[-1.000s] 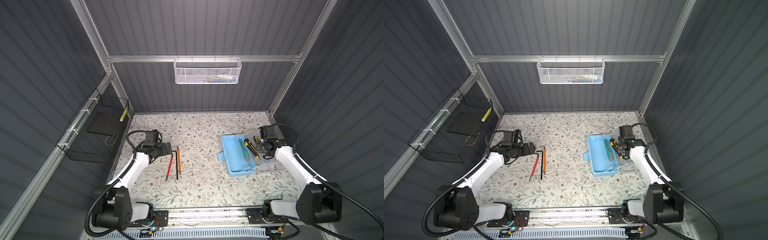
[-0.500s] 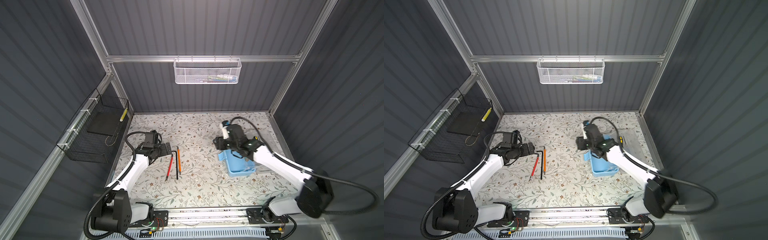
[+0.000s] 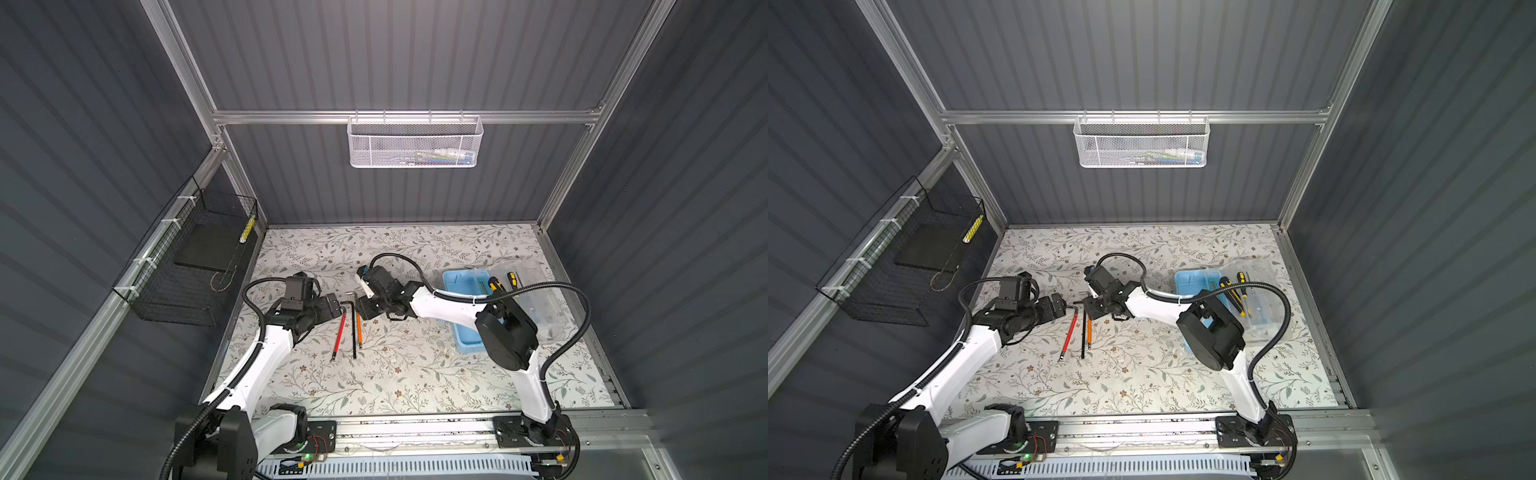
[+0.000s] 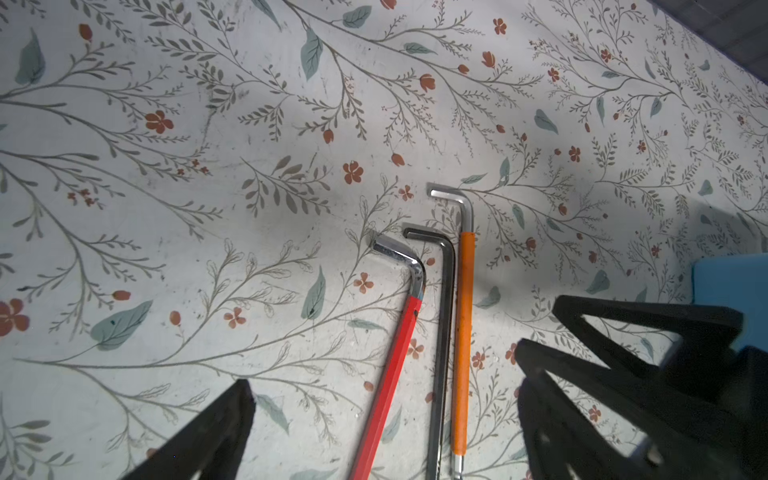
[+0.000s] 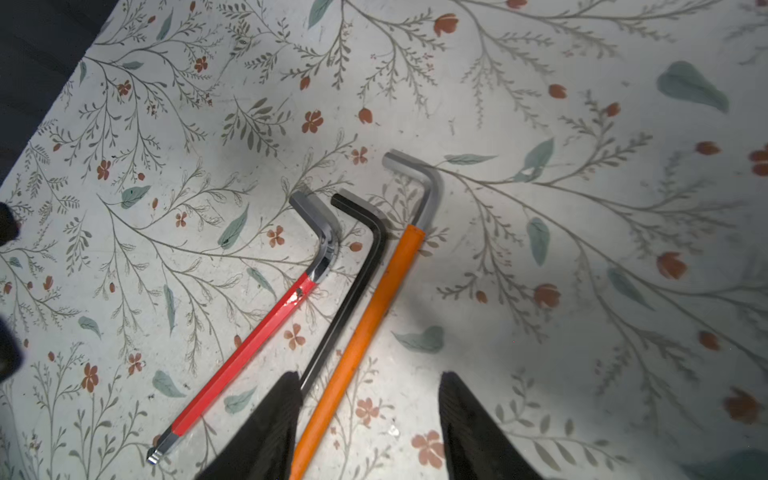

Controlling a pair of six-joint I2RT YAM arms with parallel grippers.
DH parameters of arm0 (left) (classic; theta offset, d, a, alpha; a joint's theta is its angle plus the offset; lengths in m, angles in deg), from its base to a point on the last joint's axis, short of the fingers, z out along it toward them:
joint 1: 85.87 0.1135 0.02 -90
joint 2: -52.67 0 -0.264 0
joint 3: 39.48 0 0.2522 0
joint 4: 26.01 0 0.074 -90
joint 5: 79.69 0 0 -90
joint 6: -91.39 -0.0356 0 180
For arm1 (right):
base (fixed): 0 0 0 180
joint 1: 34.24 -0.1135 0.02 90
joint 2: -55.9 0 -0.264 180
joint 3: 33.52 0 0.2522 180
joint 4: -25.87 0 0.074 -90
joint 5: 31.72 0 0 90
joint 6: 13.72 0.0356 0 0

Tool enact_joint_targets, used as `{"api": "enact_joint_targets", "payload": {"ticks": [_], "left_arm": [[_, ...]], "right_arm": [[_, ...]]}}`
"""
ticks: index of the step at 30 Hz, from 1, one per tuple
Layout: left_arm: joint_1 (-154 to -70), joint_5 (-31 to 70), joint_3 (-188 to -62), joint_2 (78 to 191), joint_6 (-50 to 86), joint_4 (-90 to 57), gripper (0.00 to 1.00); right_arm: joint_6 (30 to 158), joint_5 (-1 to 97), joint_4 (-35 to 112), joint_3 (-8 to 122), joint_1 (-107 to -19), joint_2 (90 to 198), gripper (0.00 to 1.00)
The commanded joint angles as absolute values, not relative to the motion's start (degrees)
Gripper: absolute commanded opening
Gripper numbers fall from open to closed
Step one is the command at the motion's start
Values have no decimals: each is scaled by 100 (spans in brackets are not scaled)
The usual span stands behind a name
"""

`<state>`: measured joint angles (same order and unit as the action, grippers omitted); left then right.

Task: Pack the tool kit
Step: 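Move the right gripper to the orange-handled hex key and grasp it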

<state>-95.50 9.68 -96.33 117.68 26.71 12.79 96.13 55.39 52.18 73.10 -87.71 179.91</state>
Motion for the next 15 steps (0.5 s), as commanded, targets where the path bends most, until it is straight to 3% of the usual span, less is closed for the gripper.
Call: {"api": "enact_joint_targets", "payload": {"ticks": [1,15], "left_arm": [[-9509,773,-9638,11647,2691,1566,99],[-9510,765,-9705,11652,2579,1602,100]], "right_arm": [[9387,5758,5560,7531,-8842,18195,54],[9075,6050,5984,8134,-8909,18856,50]]}}
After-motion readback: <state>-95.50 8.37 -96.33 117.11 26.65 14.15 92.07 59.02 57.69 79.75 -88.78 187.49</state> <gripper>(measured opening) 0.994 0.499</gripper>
